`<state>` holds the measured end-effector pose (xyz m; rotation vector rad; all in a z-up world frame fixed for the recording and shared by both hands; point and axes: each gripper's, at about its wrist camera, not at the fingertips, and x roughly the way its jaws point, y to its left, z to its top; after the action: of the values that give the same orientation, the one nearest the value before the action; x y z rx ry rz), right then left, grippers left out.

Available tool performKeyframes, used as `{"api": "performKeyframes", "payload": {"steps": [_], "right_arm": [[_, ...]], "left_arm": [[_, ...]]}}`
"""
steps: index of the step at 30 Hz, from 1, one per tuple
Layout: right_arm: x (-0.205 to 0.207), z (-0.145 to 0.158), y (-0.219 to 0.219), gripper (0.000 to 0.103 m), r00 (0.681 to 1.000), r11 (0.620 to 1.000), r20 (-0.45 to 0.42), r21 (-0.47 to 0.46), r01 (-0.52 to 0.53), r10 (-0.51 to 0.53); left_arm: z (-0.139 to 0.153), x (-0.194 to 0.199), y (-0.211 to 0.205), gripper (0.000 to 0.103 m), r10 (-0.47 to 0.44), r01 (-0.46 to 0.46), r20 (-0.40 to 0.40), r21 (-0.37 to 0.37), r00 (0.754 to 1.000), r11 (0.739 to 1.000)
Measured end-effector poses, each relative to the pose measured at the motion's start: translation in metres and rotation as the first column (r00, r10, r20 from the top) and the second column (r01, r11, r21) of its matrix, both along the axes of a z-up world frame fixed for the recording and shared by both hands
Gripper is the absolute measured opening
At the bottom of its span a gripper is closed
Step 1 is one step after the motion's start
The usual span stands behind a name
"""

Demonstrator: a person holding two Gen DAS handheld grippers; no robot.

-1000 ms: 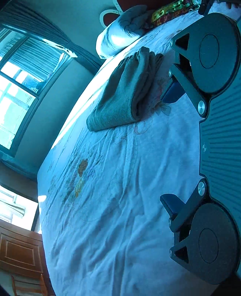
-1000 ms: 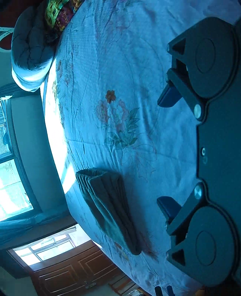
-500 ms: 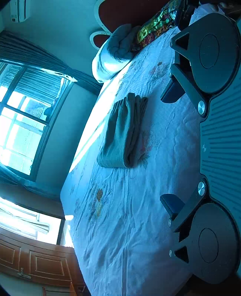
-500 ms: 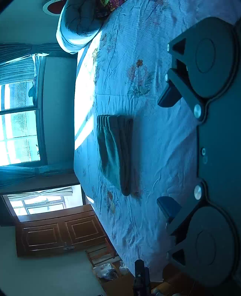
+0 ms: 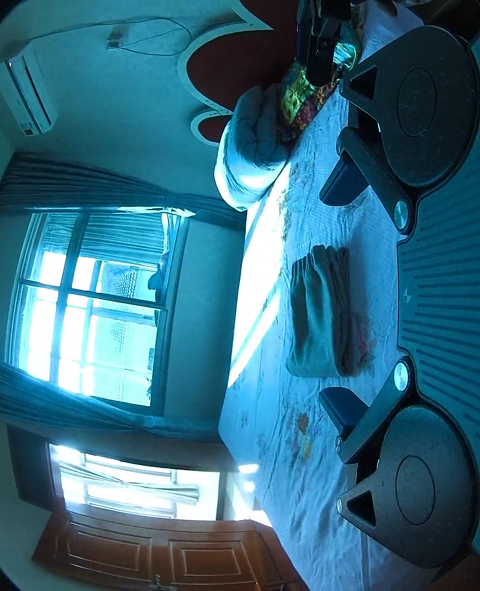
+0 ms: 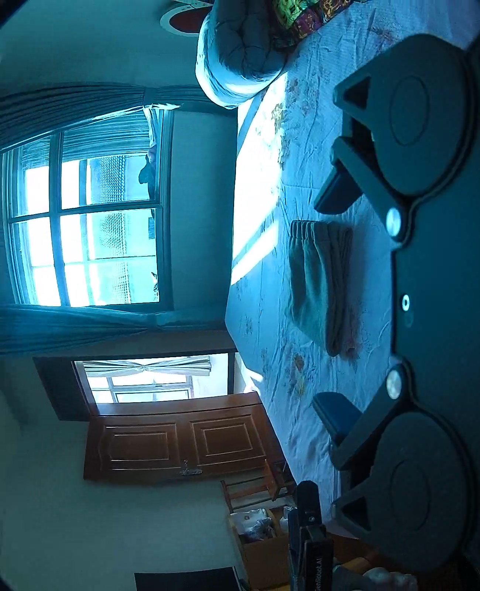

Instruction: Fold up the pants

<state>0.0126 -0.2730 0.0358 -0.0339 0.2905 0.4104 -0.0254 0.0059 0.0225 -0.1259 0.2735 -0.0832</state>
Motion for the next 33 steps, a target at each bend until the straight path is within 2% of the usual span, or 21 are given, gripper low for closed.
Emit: {"api": "performKeyframes", "payload": {"steps": [5,7,10,17,33], "right_arm": [[0.002,0.015,-0.002,0.097,0.999,0.999,0.031,0.039,0.032,-0.034],[0.005,0.010,0.000,0.097,0.999,0.999,0.023,0.030,0.029,-0.030],[0.009,0.000,0.004,0.097,1.000,1.000,0.006,0.013,0.022,-0.022],[0.009,-0.007,0.004,0.097,0.999,0.999,-0.009,0.001,0.033,-0.033],[0.007,-0.010,0.007,0.097,0.999,1.000,-0.022,-0.008,0.025,-0.025]], "left_arm": [[0.015,0.006,-0.005,0.103,0.001,-0.001,0.032,0.011,0.999,1.000],[0.014,0.005,-0.005,0.103,0.001,-0.001,0.034,0.002,0.999,1.000],[0.010,0.008,-0.008,0.103,-0.009,0.008,0.024,0.039,1.000,0.999],[0.010,0.005,-0.018,0.103,-0.037,0.035,0.030,0.060,0.999,0.998],[0.009,0.003,-0.017,0.103,-0.044,0.042,0.035,0.050,0.998,0.998]]}}
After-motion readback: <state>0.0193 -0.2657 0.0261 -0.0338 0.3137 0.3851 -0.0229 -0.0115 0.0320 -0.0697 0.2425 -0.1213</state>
